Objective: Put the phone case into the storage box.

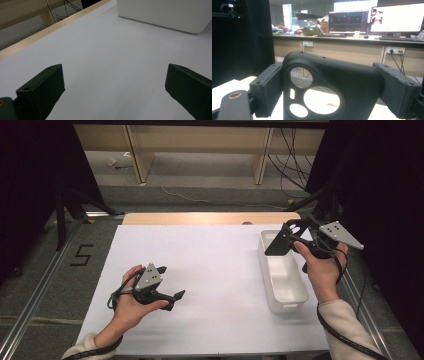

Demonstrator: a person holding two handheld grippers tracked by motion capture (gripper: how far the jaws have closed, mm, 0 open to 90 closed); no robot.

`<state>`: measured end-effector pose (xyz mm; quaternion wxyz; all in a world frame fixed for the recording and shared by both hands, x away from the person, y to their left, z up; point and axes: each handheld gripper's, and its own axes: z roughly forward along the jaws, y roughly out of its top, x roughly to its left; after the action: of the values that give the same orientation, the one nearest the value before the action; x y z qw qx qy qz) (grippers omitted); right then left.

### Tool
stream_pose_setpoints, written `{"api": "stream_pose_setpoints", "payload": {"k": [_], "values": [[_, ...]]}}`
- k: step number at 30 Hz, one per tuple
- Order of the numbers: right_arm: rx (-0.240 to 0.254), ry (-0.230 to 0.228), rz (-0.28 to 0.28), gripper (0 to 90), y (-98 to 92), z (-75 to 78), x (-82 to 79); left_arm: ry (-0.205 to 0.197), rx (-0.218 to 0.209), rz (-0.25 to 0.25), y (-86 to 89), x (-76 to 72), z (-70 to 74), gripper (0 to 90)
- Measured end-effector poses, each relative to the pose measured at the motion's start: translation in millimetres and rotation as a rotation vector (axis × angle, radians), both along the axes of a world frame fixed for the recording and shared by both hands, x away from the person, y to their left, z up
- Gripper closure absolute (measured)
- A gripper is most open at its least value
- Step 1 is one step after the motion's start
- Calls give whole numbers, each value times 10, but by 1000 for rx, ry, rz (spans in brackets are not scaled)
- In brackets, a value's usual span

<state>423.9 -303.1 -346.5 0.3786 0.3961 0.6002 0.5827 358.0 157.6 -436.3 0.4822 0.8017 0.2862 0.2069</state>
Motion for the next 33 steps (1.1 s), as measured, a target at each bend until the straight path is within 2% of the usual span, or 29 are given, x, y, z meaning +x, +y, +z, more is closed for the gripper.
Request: {"api": "stream_pose_setpoints", "payload": {"k": [33], "values": [[-78,-13,-18,152,18,-4,40,6,-1,2,-1,4,-7,19]]}}
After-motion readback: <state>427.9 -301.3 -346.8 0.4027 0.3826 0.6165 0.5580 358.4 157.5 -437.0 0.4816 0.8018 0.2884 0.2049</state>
